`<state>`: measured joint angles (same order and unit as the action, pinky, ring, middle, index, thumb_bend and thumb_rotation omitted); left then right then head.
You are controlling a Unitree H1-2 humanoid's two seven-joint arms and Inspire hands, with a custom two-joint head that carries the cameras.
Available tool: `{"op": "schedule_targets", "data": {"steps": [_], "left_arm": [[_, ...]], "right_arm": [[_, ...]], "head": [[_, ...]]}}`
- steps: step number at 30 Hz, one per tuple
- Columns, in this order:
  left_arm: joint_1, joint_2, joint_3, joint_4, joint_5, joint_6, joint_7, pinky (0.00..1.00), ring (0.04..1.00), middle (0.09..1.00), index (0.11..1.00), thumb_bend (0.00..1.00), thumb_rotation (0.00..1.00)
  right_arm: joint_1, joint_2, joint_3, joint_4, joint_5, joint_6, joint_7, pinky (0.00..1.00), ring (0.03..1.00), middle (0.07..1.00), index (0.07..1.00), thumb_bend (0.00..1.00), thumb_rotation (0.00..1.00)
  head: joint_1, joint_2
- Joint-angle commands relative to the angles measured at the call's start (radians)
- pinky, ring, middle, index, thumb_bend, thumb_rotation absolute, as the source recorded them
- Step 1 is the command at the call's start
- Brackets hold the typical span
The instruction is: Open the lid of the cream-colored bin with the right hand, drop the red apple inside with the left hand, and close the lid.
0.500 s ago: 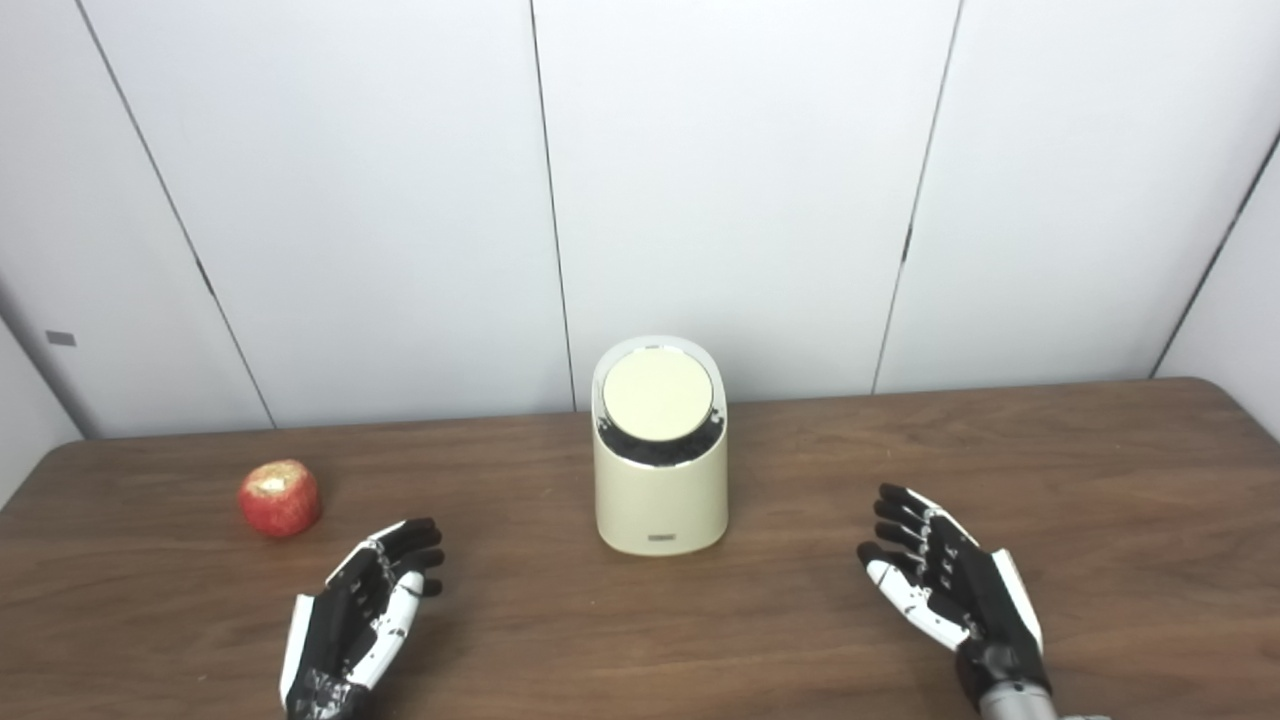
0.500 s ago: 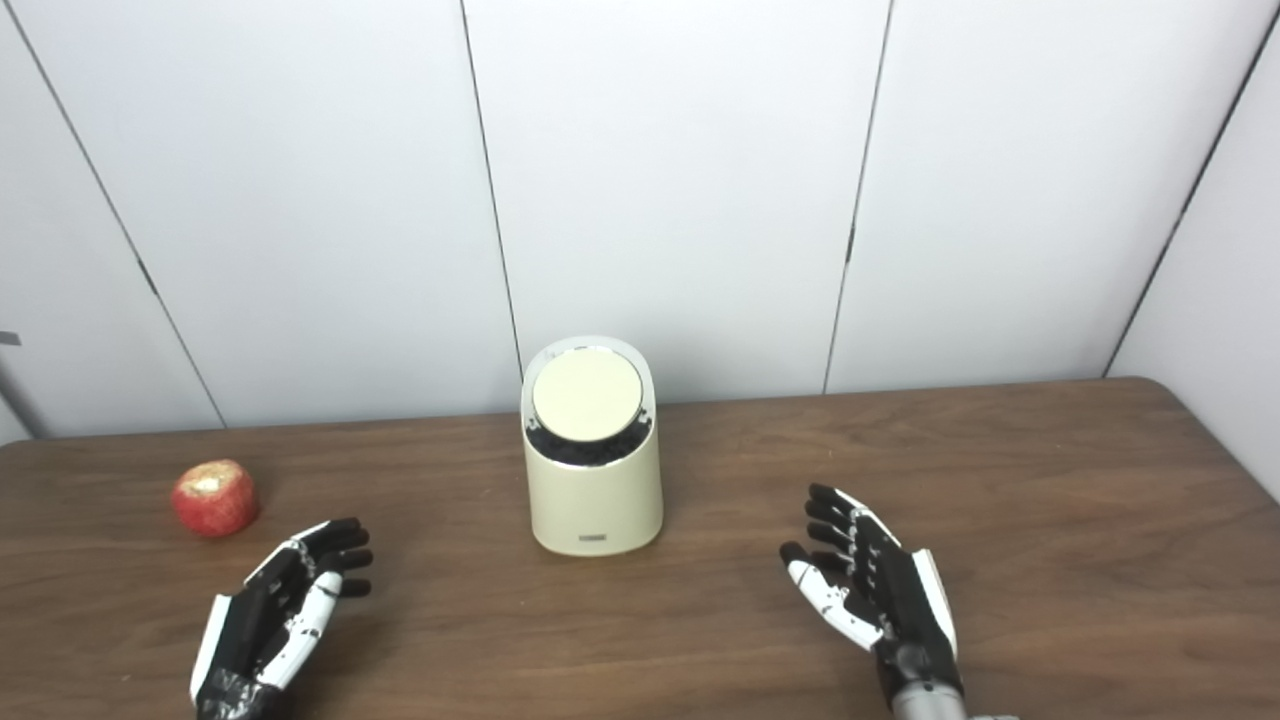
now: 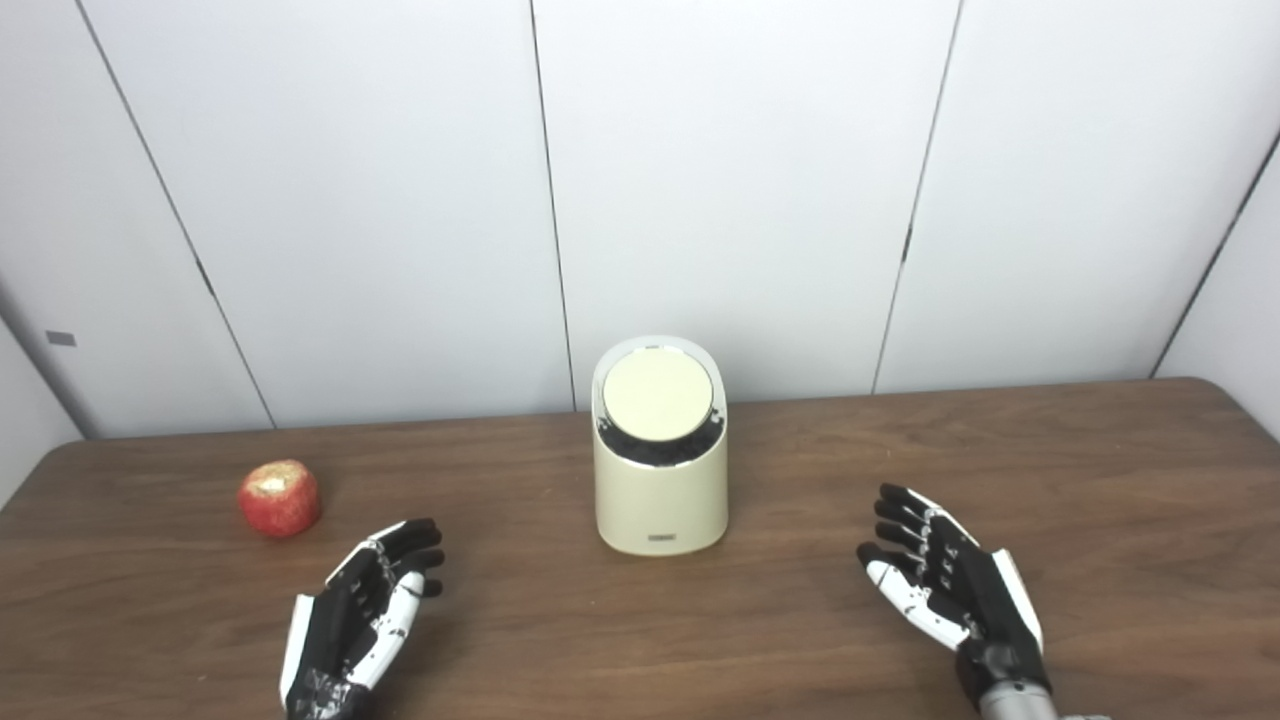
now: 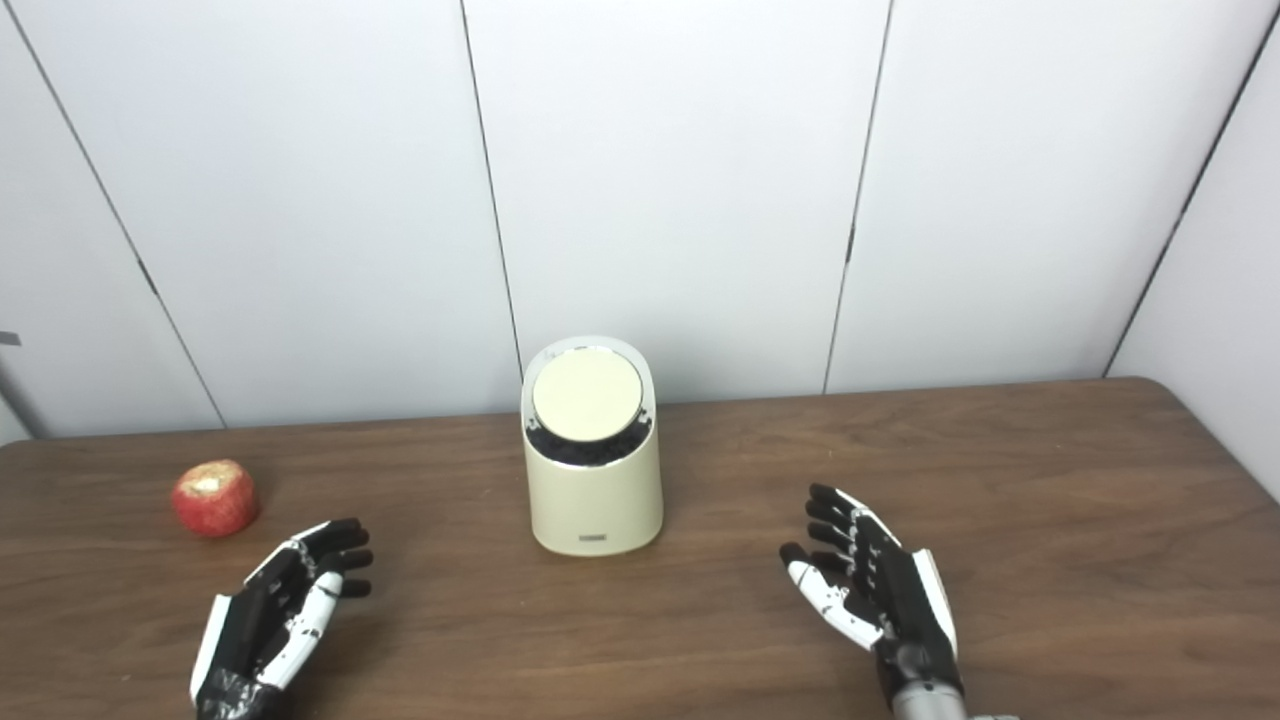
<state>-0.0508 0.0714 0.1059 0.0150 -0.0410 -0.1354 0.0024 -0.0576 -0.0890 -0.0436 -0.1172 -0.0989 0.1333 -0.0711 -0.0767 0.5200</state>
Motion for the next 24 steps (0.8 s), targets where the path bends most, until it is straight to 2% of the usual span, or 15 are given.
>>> {"op": "schedule_targets", "data": {"steps": [1,6,10,11,12,13,16,17,20,22,24], "left_arm": [[-0.008,0.008,-0.002,-0.010,0.003,-0.015,-0.001,0.63,0.714,0.739,0.725,0.24,0.37],[-0.010,0.002,-0.004,-0.006,0.007,-0.015,0.004,0.63,0.712,0.738,0.724,0.24,0.36],[-0.013,-0.002,-0.005,0.001,0.020,-0.023,0.014,0.61,0.703,0.729,0.716,0.24,0.34],[-0.012,-0.002,-0.005,0.000,0.020,-0.020,0.013,0.61,0.702,0.729,0.716,0.24,0.34],[-0.011,-0.002,-0.006,-0.002,0.019,-0.018,0.012,0.62,0.707,0.734,0.721,0.24,0.34],[-0.010,-0.002,-0.005,-0.002,0.016,-0.018,0.010,0.62,0.709,0.736,0.723,0.24,0.34],[-0.010,-0.003,-0.004,-0.001,0.013,-0.018,0.007,0.63,0.713,0.739,0.726,0.24,0.33],[-0.010,-0.003,-0.005,-0.001,0.012,-0.019,0.005,0.63,0.713,0.740,0.725,0.23,0.32],[-0.011,0.000,-0.005,0.003,0.016,-0.022,0.004,0.63,0.714,0.740,0.724,0.24,0.34],[-0.012,0.002,-0.005,0.007,0.014,-0.026,0.001,0.63,0.716,0.742,0.726,0.24,0.37],[-0.012,0.002,-0.004,0.009,0.007,-0.025,-0.002,0.64,0.718,0.744,0.728,0.24,0.37]], "right_arm": [[-0.017,0.001,0.005,-0.016,0.002,-0.003,0.011,0.71,0.798,0.811,0.806,0.17,0.24],[-0.019,-0.001,-0.001,-0.015,0.022,-0.014,0.019,0.72,0.801,0.816,0.812,0.16,0.24],[-0.024,0.001,-0.009,-0.036,0.045,-0.023,0.019,0.73,0.813,0.823,0.817,0.15,0.28],[-0.028,0.002,-0.007,-0.057,0.033,-0.007,0.013,0.73,0.812,0.823,0.817,0.16,0.35],[-0.030,0.002,-0.006,-0.072,0.024,0.006,0.009,0.73,0.807,0.819,0.816,0.18,0.46],[-0.035,0.001,-0.002,-0.098,0.002,0.034,0.005,0.73,0.806,0.818,0.816,0.19,0.50],[-0.067,-0.009,0.018,-0.173,-0.094,0.128,-0.007,0.76,0.801,0.821,0.812,0.31,0.67],[-0.080,-0.010,0.022,-0.190,-0.121,0.147,-0.012,0.76,0.799,0.821,0.809,0.33,0.69],[-0.126,-0.019,0.028,-0.202,-0.170,0.154,-0.017,0.74,0.794,0.819,0.808,0.40,0.62],[-0.160,-0.023,0.026,-0.201,-0.185,0.166,-0.012,0.75,0.798,0.819,0.813,0.46,0.63],[-0.196,-0.026,0.027,-0.203,-0.189,0.178,-0.002,0.80,0.835,0.842,0.831,0.57,0.68]], "head": [[-0.001,0.001],[0.008,-0.003],[0.002,-0.004],[0.002,-0.004],[0.000,-0.004],[0.000,-0.004],[0.001,-0.006],[0.000,-0.006],[-0.001,-0.006],[-0.001,-0.008],[-0.002,-0.010]]}}
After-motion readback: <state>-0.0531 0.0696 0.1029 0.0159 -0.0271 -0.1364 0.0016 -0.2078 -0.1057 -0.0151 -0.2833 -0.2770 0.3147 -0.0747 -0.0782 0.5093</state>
